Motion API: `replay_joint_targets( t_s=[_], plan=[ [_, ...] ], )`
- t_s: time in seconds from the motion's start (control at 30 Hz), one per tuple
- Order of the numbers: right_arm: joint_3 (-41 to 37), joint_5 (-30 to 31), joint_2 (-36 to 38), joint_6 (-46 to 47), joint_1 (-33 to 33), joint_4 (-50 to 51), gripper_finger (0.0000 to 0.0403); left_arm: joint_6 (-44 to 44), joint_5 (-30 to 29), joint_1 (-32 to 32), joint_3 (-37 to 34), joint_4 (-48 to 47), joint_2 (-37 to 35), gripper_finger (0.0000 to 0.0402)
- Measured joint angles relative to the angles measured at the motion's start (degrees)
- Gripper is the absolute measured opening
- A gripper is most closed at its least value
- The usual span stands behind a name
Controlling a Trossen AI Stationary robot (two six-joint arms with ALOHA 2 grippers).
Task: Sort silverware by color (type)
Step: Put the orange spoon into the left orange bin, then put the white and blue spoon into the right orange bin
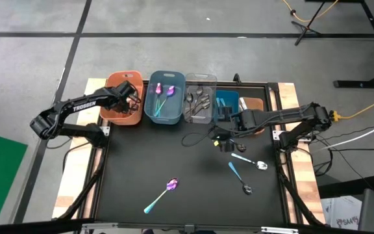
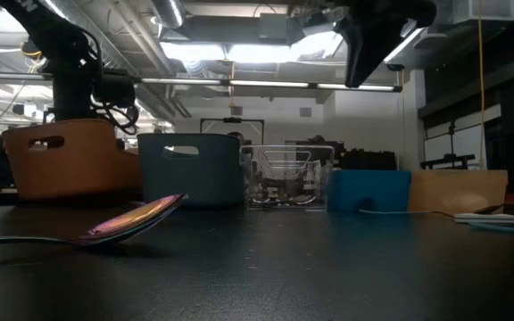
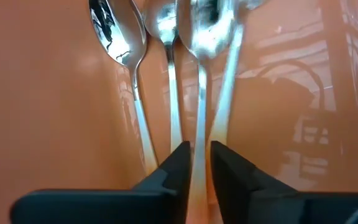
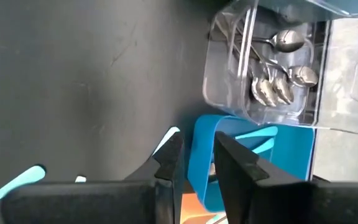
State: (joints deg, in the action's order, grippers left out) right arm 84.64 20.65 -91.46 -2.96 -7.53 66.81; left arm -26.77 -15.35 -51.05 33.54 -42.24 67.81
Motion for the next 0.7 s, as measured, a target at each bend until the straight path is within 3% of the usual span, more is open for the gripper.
replay_joint_targets(
  t_s=[0.3,0.5,0.7],
  plan=[
    [-3.4,-1.4,0.6,1.6,0.0,0.7,0.0079,0.0,0.0,0.0,0.0,-0.1,0.0,0.0119],
    [-11.4,-3.2,3.8,6.9,0.0,0.7,0.0079,-0.6,0.0,0.0,0.7,-0.5,-0.1,0.0126],
    [-18.0,-8.6,8.2,14.3,0.0,0.6,0.0079,-0.6,-0.1,0.0,5.3,-1.1,-0.1,0.0125]
  ],
)
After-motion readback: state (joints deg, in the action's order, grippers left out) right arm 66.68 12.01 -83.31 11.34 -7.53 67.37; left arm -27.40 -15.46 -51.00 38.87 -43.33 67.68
